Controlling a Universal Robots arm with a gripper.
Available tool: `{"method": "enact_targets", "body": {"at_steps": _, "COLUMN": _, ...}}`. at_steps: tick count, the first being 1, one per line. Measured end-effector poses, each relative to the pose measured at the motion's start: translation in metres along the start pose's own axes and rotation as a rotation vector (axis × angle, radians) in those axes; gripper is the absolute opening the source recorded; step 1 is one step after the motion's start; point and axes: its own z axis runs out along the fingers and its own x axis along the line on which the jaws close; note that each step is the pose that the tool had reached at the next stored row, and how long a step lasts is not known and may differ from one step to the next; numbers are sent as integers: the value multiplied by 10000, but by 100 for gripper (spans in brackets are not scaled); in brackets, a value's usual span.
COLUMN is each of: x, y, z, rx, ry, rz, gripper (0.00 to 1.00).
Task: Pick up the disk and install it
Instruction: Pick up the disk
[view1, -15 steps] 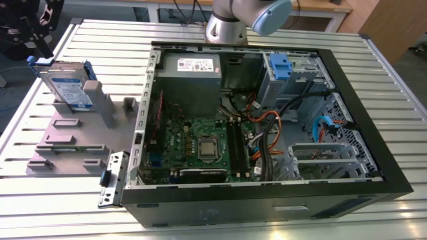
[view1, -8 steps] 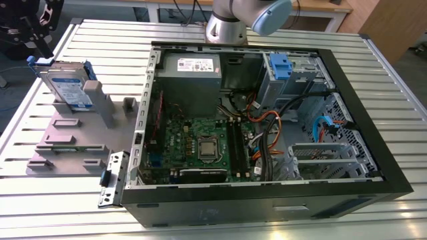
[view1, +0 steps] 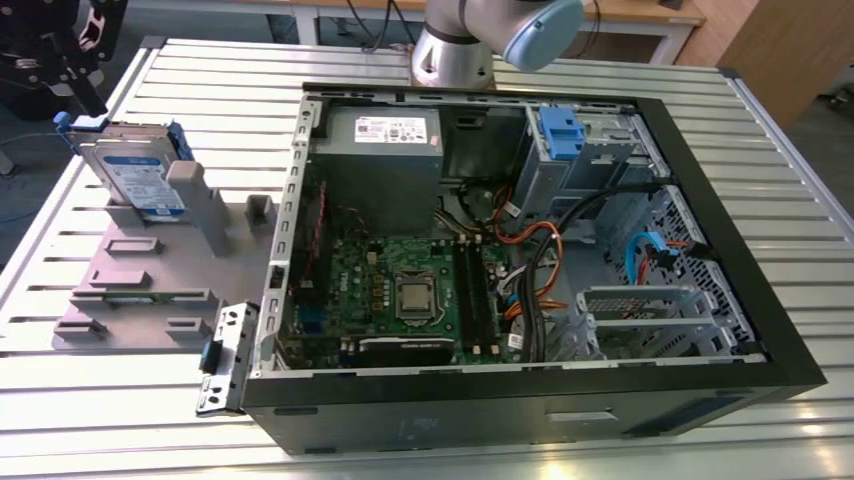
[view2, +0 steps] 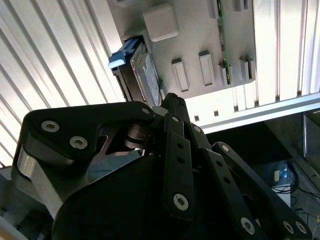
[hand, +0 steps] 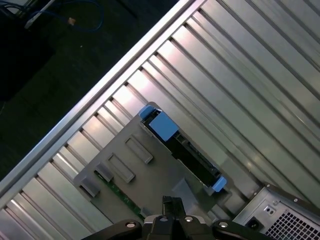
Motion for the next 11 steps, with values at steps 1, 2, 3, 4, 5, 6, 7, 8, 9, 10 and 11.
{"method": "enact_targets", "body": {"at_steps": 1, "x": 0, "y": 0, "z": 0, "rx": -1, "ry": 1, "rz": -21, "gripper": 11}}
{"method": "enact_targets", "body": {"at_steps": 2, "x": 0, "y": 0, "z": 0, "rx": -1, "ry": 0, "rz": -41, "gripper": 11}}
{"method": "enact_targets", "body": {"at_steps": 3, "x": 0, "y": 0, "z": 0, "rx": -1, "ry": 1, "rz": -63, "gripper": 11}}
{"method": "enact_targets", "body": {"at_steps": 4, "x": 0, "y": 0, "z": 0, "rx": -2, "ry": 1, "rz": -83, "gripper": 11}}
{"method": "enact_targets", "body": {"at_steps": 5, "x": 0, "y": 0, "z": 0, "rx": -2, "ry": 2, "rz": -103, "gripper": 11}}
{"method": "enact_targets", "body": {"at_steps": 6, "x": 0, "y": 0, "z": 0, "rx": -2, "ry": 1, "rz": -124, "gripper": 11}}
{"method": "enact_targets", "body": {"at_steps": 7, "x": 0, "y": 0, "z": 0, "rx": -3, "ry": 2, "rz": -145, "gripper": 11}}
{"method": "enact_targets", "body": {"at_steps": 8, "x": 0, "y": 0, "z": 0, "rx": -3, "ry": 2, "rz": -165, "gripper": 11}}
{"method": "enact_targets", "body": {"at_steps": 9, "x": 0, "y": 0, "z": 0, "rx": -4, "ry": 3, "rz": -186, "gripper": 11}}
{"method": "enact_targets", "body": {"at_steps": 10, "x": 0, "y": 0, "z": 0, "rx": -4, "ry": 3, "rz": -207, "gripper": 11}}
{"method": "enact_targets", "body": {"at_steps": 11, "x": 0, "y": 0, "z": 0, "rx": -5, "ry": 3, "rz": -226, "gripper": 11}}
